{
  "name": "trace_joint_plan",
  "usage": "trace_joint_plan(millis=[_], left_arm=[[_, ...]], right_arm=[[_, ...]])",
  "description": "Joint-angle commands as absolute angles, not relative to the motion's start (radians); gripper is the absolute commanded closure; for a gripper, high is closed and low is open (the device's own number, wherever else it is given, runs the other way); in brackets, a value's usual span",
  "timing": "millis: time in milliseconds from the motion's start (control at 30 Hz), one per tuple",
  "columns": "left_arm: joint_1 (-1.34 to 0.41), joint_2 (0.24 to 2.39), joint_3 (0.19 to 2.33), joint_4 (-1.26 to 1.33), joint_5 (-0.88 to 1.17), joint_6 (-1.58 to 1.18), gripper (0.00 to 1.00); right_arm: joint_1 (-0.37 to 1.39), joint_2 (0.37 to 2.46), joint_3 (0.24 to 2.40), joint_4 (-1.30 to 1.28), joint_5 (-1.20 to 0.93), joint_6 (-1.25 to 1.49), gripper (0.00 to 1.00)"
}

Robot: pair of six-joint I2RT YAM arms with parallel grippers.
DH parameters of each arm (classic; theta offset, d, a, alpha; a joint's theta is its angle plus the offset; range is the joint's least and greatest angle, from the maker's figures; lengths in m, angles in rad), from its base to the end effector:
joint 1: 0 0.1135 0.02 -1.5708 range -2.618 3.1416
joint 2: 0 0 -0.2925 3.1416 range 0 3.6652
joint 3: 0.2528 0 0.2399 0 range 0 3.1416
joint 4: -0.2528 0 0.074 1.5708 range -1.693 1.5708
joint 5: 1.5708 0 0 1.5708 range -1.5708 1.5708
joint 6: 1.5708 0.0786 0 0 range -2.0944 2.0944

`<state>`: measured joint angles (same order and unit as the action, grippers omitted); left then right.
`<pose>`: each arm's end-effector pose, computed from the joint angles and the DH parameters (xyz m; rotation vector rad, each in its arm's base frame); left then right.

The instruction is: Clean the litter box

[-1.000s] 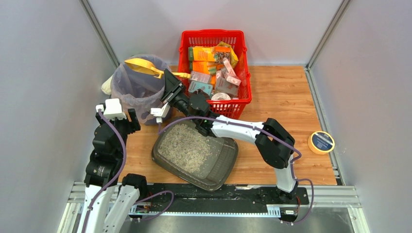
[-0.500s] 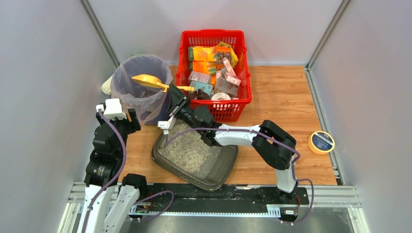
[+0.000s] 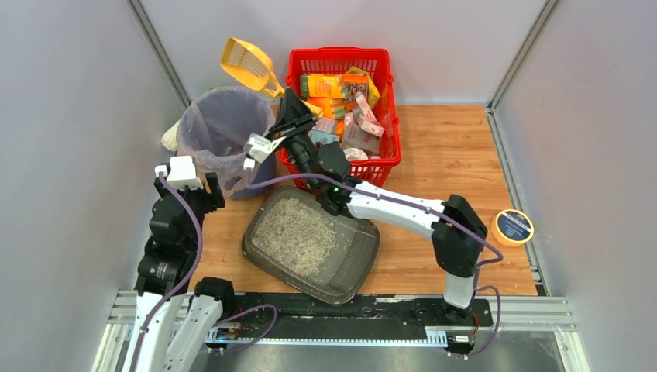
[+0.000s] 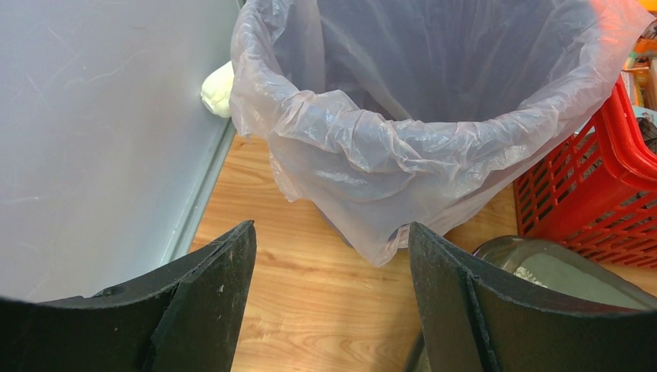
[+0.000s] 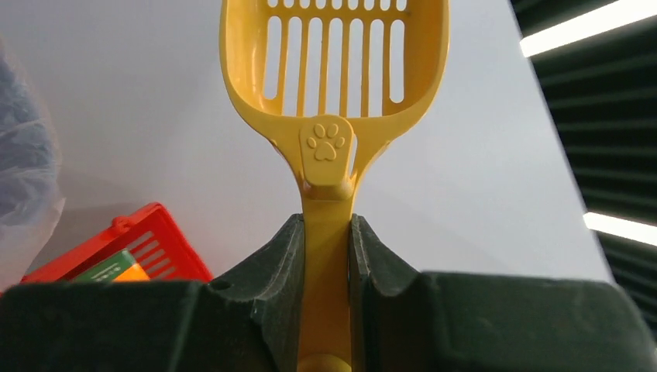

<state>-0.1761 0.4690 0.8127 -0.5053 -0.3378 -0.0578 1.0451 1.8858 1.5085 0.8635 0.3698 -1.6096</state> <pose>0.1067 0.0075 0.3566 -0.1461 1.7185 0.1197 0.2649 0.4000 0.4306 -0.9811 0.5940 -0.7031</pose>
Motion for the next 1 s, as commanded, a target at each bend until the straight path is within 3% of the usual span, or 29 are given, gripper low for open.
trace_joint_plan(millis=[0, 433, 700, 967], left_arm=[[-0.178, 0.485, 0.822, -0.479, -0.344, -0.058, 0.20], [-0.176, 0.518, 0.818, -0.466, -0.357, -0.045, 0.20], [-0.176, 0.554, 0.816, -0.469, -0.341, -0.046, 0.21], [-0.176, 0.555, 0.805, -0.463, -0.342, -0.051, 0.21]], right_arm=[[1.045, 1.728, 1.532, 0.675, 0.469, -1.102, 0.99], [0.964, 1.439, 1.421, 0.010, 0.204, -0.234, 0.99], [0.905, 1.289, 1.307, -0.262, -0.323, -0.175, 0.98], [0.905, 1.276, 1.292, -0.480, -0.471, -0.065, 0.99]])
